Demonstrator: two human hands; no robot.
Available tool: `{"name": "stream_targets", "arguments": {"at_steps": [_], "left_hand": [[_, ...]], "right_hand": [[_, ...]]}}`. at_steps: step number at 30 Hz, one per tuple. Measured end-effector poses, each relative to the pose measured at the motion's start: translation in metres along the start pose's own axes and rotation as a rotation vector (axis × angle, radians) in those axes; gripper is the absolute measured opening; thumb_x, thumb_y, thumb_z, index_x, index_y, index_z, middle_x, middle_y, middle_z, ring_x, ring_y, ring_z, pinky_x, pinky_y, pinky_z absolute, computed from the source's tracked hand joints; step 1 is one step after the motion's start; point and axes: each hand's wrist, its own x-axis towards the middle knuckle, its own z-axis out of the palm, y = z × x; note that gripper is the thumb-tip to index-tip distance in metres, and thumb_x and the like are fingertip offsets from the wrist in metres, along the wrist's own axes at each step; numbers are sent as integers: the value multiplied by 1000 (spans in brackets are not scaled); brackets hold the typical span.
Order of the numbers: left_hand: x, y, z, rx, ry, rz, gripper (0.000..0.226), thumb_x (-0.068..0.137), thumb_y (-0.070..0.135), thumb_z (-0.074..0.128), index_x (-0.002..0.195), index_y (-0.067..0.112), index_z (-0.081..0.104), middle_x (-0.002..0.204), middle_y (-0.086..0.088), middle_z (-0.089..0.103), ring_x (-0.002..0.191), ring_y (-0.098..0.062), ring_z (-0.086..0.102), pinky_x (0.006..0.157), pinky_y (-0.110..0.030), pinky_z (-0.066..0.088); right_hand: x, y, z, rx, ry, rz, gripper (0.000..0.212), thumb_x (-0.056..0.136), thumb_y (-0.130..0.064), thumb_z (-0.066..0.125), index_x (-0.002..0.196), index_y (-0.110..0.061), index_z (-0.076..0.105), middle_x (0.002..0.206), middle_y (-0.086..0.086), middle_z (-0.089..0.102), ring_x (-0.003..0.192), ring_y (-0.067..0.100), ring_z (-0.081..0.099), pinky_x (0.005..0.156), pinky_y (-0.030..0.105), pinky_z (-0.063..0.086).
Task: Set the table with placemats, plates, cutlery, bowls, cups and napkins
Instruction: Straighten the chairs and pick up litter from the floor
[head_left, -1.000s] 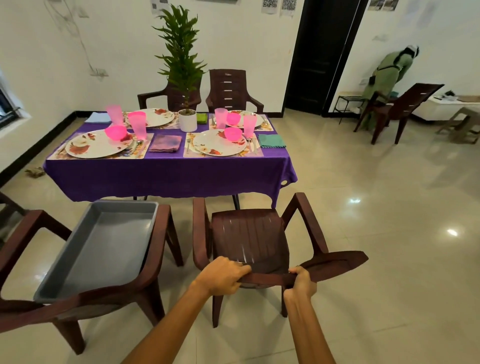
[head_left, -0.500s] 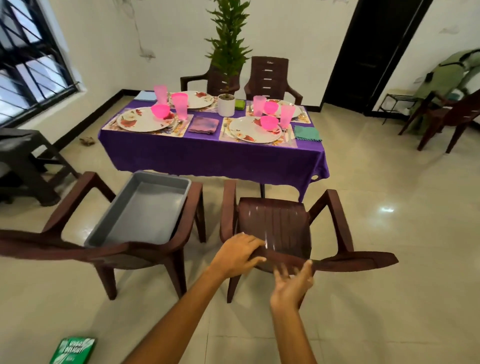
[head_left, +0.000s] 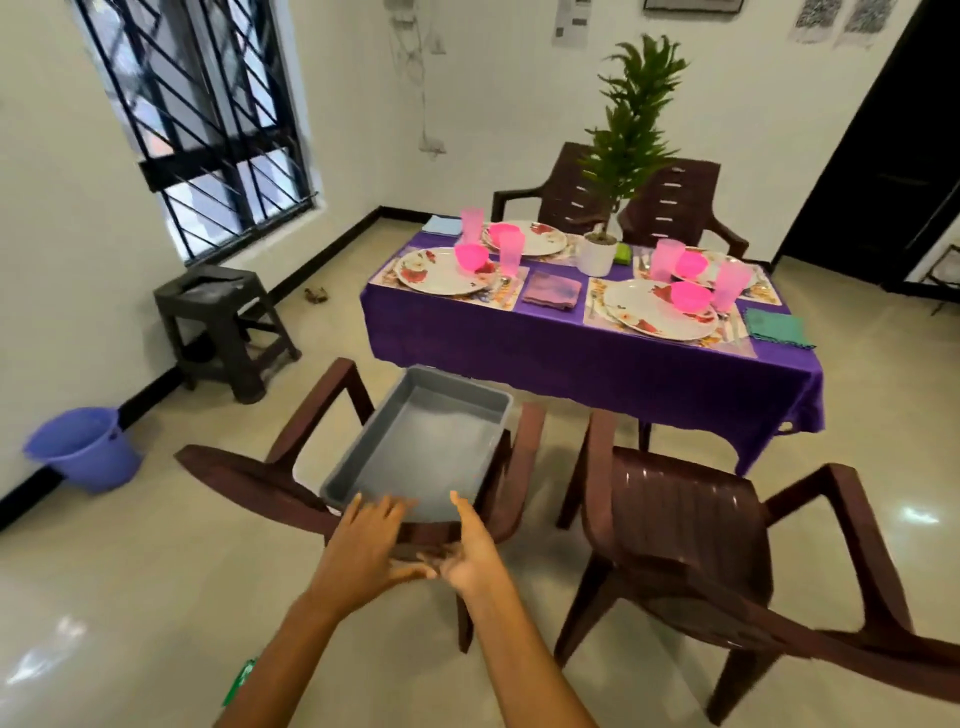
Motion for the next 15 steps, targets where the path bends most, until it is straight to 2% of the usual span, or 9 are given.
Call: {"name": "stream_targets", "arguments": {"at_steps": [1,3,5,7,8,10,12,13,15], "left_hand": [[-1,-9,4,21,-91,3,78,73,85,29,111,24,60,98,8,67,88,-13,65,86,-37,52],[4,-11,5,9,-188,8,55,68,78,47,91,31,63,79,15,67,67,-8,65,61,-24,52],[18,-11,6,16,-183,43,39,60,69,66,69,31,61,58,14,61,46,-4,58,41,-17,34],[37,-12,11,60,-201,59,44,56,70,72,58,28,57,47,11,56,36,-4,52,36,-17,25],[48,-9,12,75,-216,47,48,54,71,73,56,27,56,45,9,56,34,-6,51,35,-17,24],[65,8,9,164,-202,79,48,53,69,76,58,24,58,47,7,58,37,-8,55,36,-18,29],[79,30,3,119,-268,63,41,76,59,64,86,20,63,77,1,70,68,-16,68,56,-25,47],[84,36,8,98,-319,53,41,86,54,54,101,16,59,93,-3,70,84,-23,68,69,-31,49],[91,41,14,99,-365,51,42,93,51,45,113,14,53,106,-7,67,95,-28,65,78,-35,48]], "right_hand": [[8,4,7,10,25,-4,29,87,-17,64,112,-5,56,107,20,63,78,30,61,42,30,50],[22,8,15,16,98,-18,23,83,5,60,104,0,56,93,20,62,71,32,57,38,32,49],[35,5,20,-41,187,-21,15,81,15,53,91,5,52,77,15,55,63,30,52,42,35,45],[48,-8,21,-94,254,-27,10,79,14,50,74,6,50,70,12,52,59,29,49,47,34,41],[54,-16,20,-116,272,-37,13,76,13,49,68,4,49,69,12,53,59,30,50,49,33,42],[67,-33,12,-132,326,-65,9,71,12,50,71,3,51,75,14,56,65,31,53,53,35,45],[87,-49,-8,-140,377,-88,23,65,10,52,87,2,54,88,19,59,75,35,57,56,41,51],[99,-54,-19,-148,382,-95,34,61,8,54,95,2,54,95,21,60,79,37,59,58,46,53],[100,-60,-24,-163,367,-90,48,54,6,56,102,1,54,103,23,61,84,40,60,59,51,54]]}}
